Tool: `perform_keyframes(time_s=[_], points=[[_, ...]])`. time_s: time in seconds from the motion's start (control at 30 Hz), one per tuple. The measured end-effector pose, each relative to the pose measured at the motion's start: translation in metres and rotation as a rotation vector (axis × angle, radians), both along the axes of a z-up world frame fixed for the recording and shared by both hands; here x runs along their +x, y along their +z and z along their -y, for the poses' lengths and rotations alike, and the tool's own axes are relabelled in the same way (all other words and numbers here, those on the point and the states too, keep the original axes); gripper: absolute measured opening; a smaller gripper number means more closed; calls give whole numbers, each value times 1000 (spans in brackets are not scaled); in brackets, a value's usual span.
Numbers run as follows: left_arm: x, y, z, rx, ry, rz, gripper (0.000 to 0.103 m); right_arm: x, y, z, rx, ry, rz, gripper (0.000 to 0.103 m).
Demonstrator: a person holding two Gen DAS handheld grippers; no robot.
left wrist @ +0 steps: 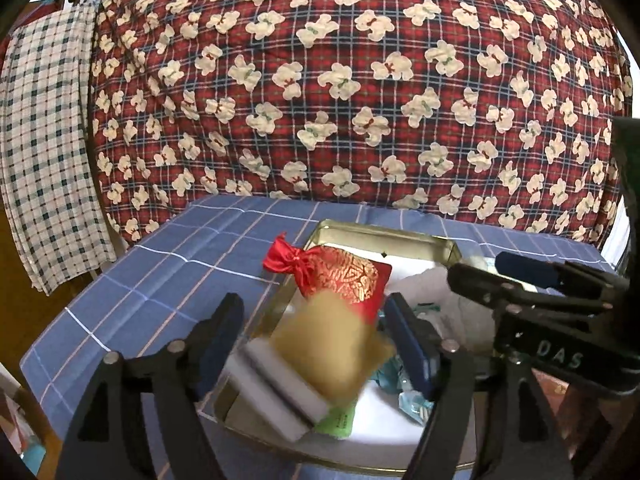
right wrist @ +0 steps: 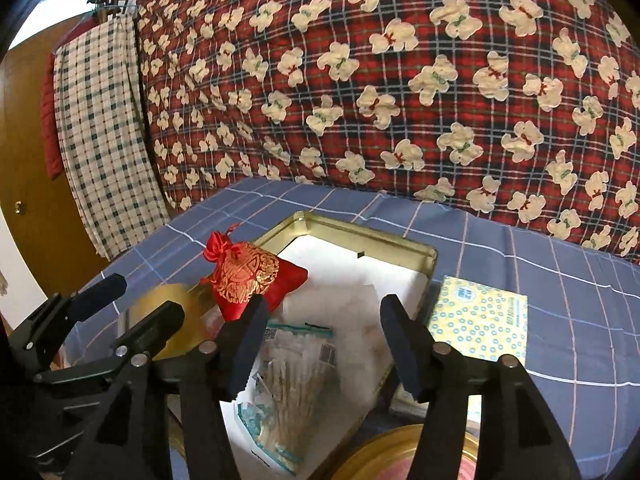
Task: Organize soft objects
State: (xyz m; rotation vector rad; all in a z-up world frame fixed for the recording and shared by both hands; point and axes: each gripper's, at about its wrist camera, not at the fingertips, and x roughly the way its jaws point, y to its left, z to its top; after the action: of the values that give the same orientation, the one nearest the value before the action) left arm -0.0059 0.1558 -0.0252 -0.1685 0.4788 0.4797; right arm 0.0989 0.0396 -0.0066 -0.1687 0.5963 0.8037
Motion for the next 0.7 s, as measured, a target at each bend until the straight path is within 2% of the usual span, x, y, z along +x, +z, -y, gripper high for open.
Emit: perform_keyframes(time_s=[0.13,0.33,0.4,0.43,0.7], points=[[-5,6,0,2,17,19,89,-2,6,8,38,5,-2,61],[-15,19,6,32,28,52,99,-9,22,18,88,6,20,64],[-18,23,10,46,19,62,101,-13,27,22,108,12,26,73],[-19,25,12,51,14,68,101,-15,30,24,121,13,36,74],[-26,37,22,86,5,86,102,-37,51,34,145,23,121,74]])
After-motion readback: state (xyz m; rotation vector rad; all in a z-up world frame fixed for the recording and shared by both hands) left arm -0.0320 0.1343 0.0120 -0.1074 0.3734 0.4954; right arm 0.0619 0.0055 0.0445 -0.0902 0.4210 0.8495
